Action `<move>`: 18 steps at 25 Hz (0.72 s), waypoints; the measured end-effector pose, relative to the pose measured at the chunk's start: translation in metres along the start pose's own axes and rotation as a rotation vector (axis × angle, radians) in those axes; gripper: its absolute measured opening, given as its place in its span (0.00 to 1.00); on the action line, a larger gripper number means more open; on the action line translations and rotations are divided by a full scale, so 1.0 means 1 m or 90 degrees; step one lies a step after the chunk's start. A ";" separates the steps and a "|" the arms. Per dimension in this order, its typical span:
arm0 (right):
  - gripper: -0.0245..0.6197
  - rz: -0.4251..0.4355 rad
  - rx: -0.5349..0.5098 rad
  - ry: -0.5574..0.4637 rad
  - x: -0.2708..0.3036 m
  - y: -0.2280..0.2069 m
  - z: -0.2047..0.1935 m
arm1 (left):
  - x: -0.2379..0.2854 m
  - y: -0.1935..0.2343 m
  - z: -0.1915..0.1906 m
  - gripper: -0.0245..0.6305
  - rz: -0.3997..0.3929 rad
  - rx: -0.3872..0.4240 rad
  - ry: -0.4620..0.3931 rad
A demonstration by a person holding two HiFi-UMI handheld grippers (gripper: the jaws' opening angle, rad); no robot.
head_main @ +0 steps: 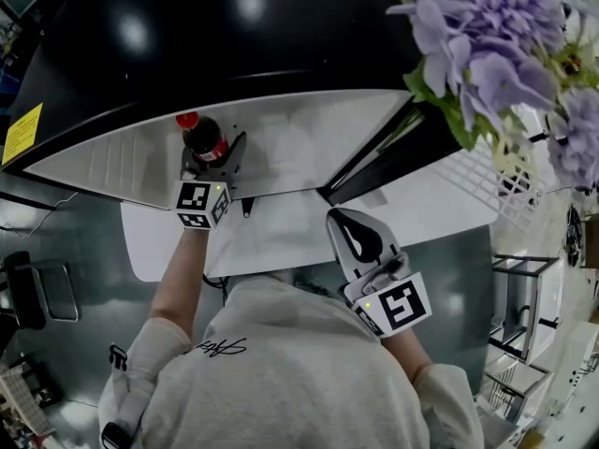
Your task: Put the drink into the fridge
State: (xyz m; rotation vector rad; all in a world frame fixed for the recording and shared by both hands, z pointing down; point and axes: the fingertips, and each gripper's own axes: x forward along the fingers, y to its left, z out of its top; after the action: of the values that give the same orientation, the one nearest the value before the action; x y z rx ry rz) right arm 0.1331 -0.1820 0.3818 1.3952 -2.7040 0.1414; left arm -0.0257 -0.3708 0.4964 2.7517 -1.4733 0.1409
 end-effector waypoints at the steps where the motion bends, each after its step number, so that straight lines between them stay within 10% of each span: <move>1: 0.06 0.000 0.000 0.000 0.000 0.000 0.000 | 0.001 0.001 -0.001 0.45 0.002 0.000 0.001; 18: 0.06 0.013 0.002 -0.009 0.003 0.005 0.002 | 0.005 0.007 -0.010 0.45 0.006 0.005 0.013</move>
State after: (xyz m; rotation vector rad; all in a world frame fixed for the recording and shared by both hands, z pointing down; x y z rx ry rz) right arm 0.1270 -0.1818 0.3802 1.3752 -2.7313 0.1369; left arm -0.0289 -0.3784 0.5064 2.7414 -1.4849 0.1748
